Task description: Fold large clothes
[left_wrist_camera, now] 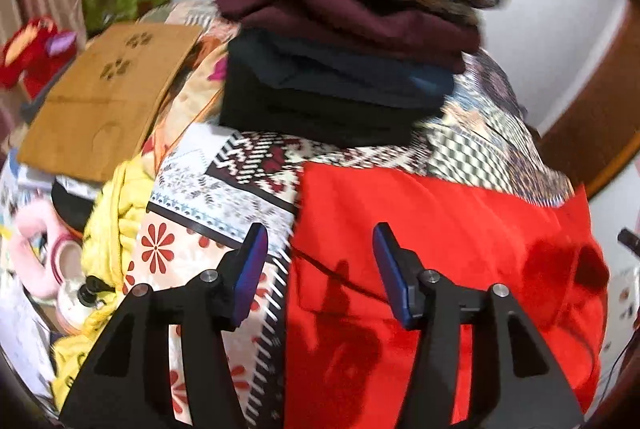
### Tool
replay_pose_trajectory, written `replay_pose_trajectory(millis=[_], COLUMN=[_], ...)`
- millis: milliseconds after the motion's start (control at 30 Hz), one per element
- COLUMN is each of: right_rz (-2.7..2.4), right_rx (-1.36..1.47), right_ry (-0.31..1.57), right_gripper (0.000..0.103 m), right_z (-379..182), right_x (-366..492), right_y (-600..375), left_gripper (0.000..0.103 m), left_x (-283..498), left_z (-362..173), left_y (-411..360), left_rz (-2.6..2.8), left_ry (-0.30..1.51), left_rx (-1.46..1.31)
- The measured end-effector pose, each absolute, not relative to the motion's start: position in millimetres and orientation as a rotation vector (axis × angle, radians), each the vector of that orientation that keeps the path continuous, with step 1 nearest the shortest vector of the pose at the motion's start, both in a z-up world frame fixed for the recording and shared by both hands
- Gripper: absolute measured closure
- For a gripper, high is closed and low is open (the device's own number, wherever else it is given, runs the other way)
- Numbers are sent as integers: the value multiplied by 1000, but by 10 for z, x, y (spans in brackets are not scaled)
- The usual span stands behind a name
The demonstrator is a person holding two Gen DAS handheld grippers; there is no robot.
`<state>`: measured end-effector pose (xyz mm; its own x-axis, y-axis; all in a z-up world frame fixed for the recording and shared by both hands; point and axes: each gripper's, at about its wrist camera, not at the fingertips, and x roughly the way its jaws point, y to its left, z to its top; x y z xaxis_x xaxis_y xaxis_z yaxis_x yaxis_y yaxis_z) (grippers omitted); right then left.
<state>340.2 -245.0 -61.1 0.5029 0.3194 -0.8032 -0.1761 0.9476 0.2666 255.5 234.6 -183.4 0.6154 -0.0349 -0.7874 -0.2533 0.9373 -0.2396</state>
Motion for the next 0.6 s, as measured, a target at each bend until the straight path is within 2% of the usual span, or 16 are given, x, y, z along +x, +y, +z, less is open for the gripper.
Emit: replay_pose_trajectory(millis=[333, 433, 500, 533, 567, 600], right_rz=[198, 201, 236, 260, 279, 283], right_rx=[326, 363, 341, 330, 321, 324], right_ry=[1193, 1197, 1176, 1163, 1153, 1147], right_gripper=[52, 50, 59, 79, 92, 92], right_z=[-1285, -1384, -1375, -1358, -1345, -1337], right_x=[4279, 4348, 4336, 4335, 4326, 4329], right_y=[-2582, -2610, -2574, -2551, -2533, -2527], left_gripper=[49, 49, 50, 52, 62, 77], left_x=[3028, 3107, 3144, 3164, 3181, 3201], left_z=[-2378, -2463, -2457, -2446, -2424, -2413], left_y=[2476, 2457, 2441, 2430, 2410, 2401], left_rz=[23, 8, 2, 3, 4, 5], left_ry=[1022, 1034, 1025, 1021, 1012, 1008], left_rx=[-548, -579, -578, -569, -551, -535])
